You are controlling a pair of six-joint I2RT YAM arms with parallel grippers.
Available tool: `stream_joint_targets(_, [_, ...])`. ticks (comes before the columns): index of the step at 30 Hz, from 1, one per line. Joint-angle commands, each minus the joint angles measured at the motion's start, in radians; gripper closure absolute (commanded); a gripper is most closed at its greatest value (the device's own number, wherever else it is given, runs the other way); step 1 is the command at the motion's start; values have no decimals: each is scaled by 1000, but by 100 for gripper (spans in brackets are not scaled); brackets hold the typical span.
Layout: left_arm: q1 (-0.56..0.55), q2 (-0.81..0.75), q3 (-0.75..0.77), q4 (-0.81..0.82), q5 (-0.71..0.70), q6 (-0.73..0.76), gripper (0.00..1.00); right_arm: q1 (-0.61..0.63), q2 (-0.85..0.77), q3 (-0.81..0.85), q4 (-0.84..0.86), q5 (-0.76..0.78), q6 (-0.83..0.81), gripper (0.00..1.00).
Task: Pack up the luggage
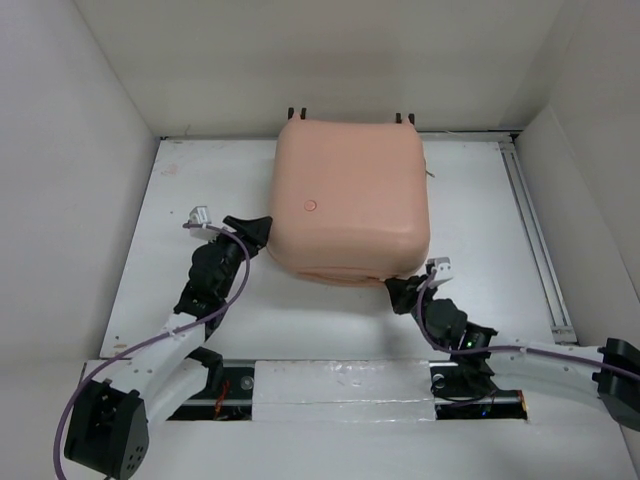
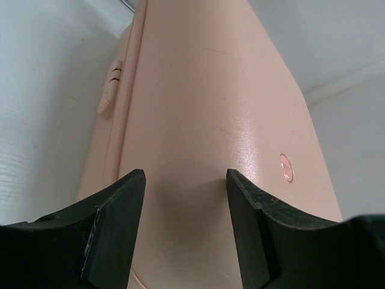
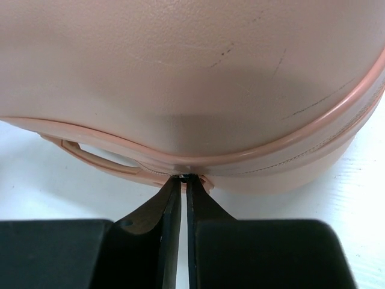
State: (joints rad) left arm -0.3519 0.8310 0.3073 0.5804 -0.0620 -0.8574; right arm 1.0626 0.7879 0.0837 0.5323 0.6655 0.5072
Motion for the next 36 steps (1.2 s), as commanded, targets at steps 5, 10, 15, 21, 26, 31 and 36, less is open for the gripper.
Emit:
stream_joint_targets(5, [-13, 65, 7, 15, 82, 37, 49, 54, -47, 128, 87, -145, -58, 100])
stream_joint_targets(10, [-13, 83, 16, 26, 91, 27, 49, 94, -56, 139, 107, -197, -41, 100])
stream_joint_targets(15, [-13, 117, 16, 58, 113, 9, 49, 108, 118, 151, 237, -259, -7, 100])
stream_joint_targets(21, [-105, 151, 29, 68, 70, 9, 49, 180, 352, 331, 316, -290, -39, 100])
stream_joint_targets(26, [-139, 207, 41, 105, 85, -12, 49, 180, 503, 485, 287, -369, -67, 100])
stream_joint_targets(31, [-139, 205, 41, 125, 108, -23, 49, 189, 484, 469, 273, -289, -67, 100])
stream_joint_targets(36, [-139, 163, 32, 102, 122, -12, 50, 160, 57, 324, 16, -145, -38, 100])
